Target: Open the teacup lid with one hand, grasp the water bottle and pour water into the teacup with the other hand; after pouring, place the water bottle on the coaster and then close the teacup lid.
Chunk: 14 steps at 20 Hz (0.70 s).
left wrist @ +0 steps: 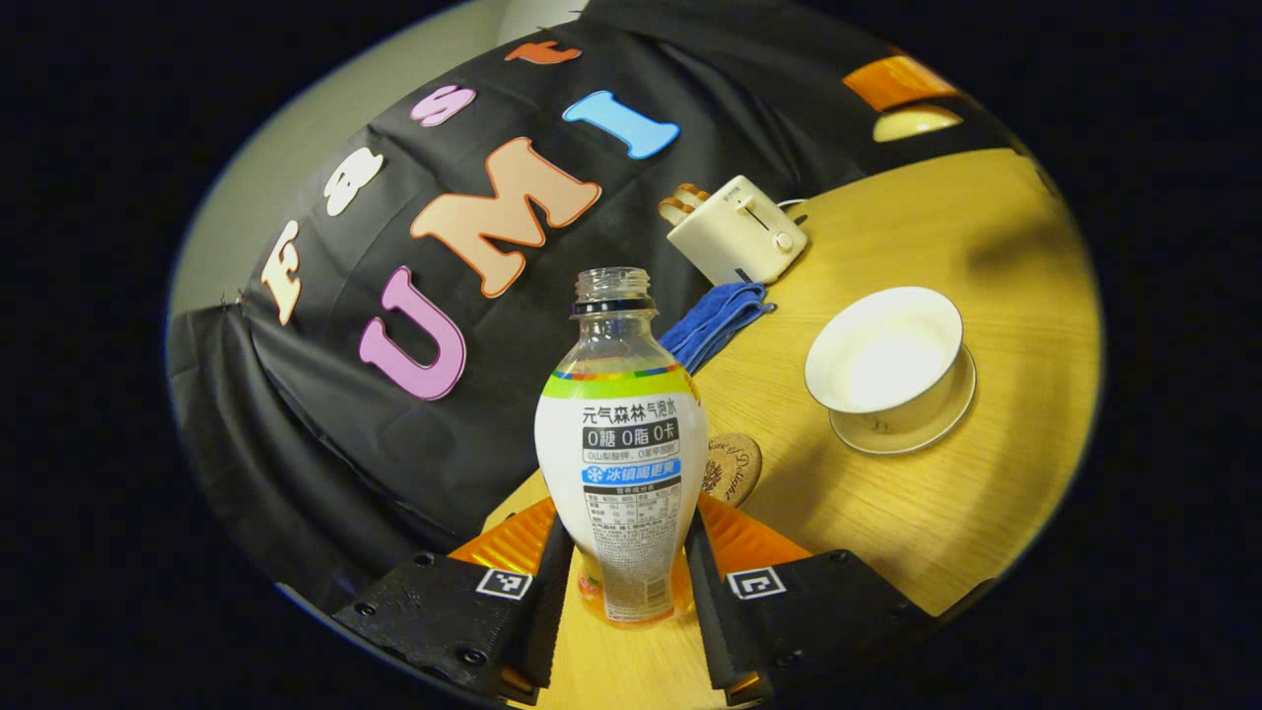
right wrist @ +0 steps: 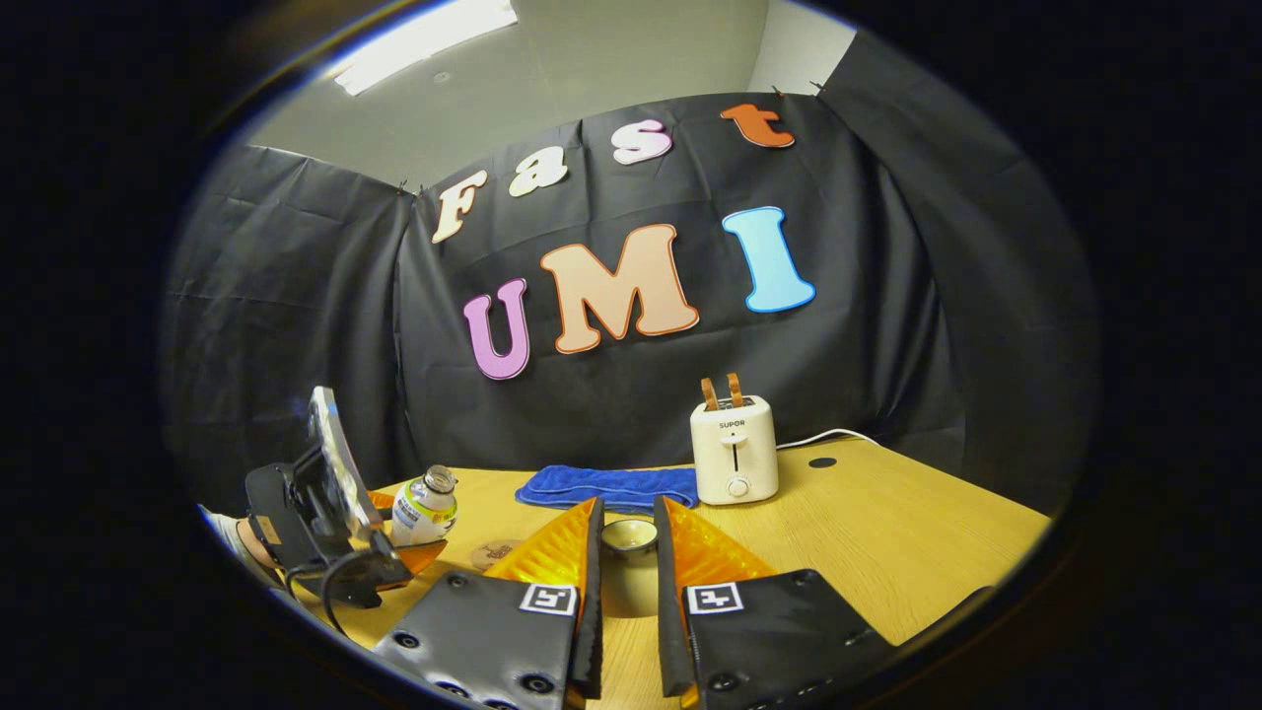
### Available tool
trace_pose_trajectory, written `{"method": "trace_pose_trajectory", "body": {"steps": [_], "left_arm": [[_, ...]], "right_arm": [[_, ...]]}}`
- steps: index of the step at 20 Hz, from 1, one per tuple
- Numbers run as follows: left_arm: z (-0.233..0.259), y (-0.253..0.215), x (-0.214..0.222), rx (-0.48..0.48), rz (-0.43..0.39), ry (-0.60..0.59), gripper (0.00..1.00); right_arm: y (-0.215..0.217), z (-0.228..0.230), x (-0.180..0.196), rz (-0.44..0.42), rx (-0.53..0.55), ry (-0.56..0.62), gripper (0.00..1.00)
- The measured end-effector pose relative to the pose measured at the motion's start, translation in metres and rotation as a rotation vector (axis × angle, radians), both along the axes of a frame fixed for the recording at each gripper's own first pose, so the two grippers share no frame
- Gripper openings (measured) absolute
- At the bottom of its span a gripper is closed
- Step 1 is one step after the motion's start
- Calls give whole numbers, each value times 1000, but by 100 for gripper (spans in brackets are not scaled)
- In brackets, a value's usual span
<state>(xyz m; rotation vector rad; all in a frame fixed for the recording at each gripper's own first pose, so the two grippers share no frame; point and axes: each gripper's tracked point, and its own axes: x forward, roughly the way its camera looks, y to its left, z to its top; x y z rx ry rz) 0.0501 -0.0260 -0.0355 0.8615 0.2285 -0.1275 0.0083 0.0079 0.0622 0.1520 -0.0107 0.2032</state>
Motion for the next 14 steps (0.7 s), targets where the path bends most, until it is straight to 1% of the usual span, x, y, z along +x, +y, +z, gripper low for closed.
{"method": "trace_pose_trajectory", "body": {"steps": [2, 6, 10, 14], "left_arm": [[-4, -5, 0, 66, -24, 4, 58], [-15, -12, -2, 152, -54, 23, 56], [-15, -11, 0, 307, -69, 21, 57], [-17, -6, 1, 429, -78, 38, 57]], "right_arm": [[-3, -1, 2, -6, 3, 4, 27], [-10, -1, 3, -17, 11, 5, 27], [-18, 2, 3, -28, 21, 0, 27], [-24, -1, 6, -39, 27, 9, 27]]}}
